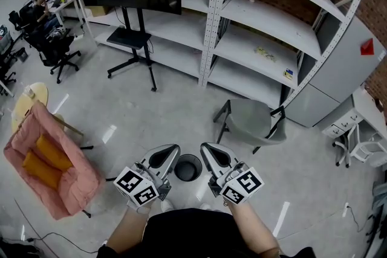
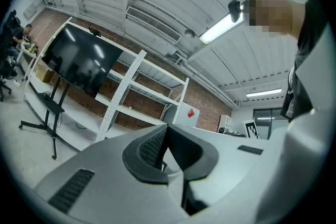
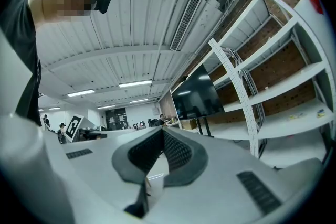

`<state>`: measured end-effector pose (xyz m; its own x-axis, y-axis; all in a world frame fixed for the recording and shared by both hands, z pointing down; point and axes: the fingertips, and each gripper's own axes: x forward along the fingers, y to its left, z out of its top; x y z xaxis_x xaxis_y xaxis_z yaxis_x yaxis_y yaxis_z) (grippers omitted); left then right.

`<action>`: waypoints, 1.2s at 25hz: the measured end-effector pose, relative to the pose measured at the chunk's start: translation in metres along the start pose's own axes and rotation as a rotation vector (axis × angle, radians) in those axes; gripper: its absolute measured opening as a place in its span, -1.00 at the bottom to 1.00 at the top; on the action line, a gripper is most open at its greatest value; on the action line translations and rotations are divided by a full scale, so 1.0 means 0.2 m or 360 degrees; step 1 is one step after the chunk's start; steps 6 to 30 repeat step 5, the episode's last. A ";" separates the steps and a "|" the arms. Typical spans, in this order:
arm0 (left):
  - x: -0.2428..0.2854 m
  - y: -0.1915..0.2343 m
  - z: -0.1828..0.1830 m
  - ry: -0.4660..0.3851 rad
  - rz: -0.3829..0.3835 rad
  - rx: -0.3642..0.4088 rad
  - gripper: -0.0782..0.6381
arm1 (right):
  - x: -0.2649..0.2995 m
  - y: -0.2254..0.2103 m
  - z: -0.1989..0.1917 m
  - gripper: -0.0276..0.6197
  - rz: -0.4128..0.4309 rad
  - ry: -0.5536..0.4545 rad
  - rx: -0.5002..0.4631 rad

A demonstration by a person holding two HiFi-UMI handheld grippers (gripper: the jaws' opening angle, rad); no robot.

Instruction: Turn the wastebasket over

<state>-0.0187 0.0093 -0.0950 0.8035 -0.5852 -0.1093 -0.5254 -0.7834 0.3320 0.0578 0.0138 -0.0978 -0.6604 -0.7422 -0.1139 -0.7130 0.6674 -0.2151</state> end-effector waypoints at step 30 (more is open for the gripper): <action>0.03 0.02 -0.01 -0.0001 -0.0017 -0.0028 -0.74 | 0.00 -0.06 -0.01 -0.89 -0.0019 0.0011 0.0015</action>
